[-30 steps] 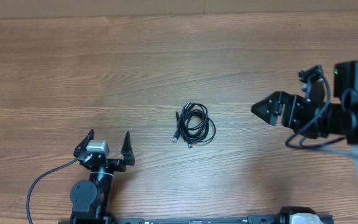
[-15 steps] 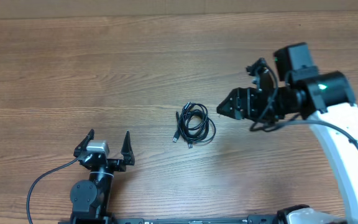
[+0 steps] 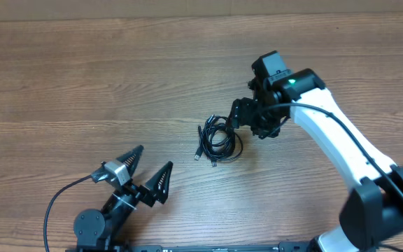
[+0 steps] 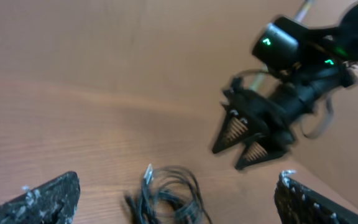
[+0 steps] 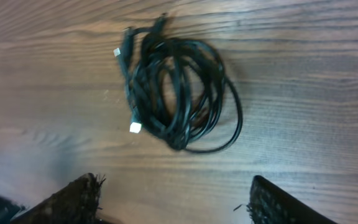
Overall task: Untangle cables
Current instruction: 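Lower the right gripper and grasp a strand of the black cable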
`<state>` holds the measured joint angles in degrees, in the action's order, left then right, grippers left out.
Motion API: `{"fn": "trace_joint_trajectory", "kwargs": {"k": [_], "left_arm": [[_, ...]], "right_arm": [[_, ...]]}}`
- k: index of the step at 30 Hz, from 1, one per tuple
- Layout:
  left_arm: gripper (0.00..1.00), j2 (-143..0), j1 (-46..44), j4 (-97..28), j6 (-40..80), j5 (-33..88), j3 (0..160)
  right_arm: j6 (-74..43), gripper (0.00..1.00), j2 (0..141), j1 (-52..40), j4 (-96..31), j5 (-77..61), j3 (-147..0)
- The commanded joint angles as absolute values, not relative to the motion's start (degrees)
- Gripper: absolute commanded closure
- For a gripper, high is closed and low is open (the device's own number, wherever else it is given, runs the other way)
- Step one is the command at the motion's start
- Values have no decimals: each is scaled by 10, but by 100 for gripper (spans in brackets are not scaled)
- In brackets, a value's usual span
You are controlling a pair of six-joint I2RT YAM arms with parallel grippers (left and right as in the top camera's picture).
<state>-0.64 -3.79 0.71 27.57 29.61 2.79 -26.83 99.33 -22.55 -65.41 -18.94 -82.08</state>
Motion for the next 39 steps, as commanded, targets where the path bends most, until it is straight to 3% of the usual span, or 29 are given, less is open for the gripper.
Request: {"fn": "trace_joint_trajectory", "kwargs": {"k": [1, 6, 10, 20, 32, 39], "left_arm": [[0, -14, -41, -74, 269, 343, 103], [0, -70, -41, -246, 227, 343, 176], [0, -117, -41, -272, 228, 357, 181], [0, -129, -41, -272, 229, 356, 181], [0, -129, -41, -272, 229, 356, 181], [0, -129, -41, -272, 229, 356, 181]], "right_arm": [[-288, 28, 1030, -226, -639, -172, -817], [-288, 47, 1058, -226, -608, -176, -817], [-287, 59, 1065, -226, -564, -173, -817], [-288, 60, 1065, -238, -501, -166, -771], [-288, 82, 1066, -240, -495, -165, -762], [-302, 84, 1065, -241, -495, -165, -762]]}}
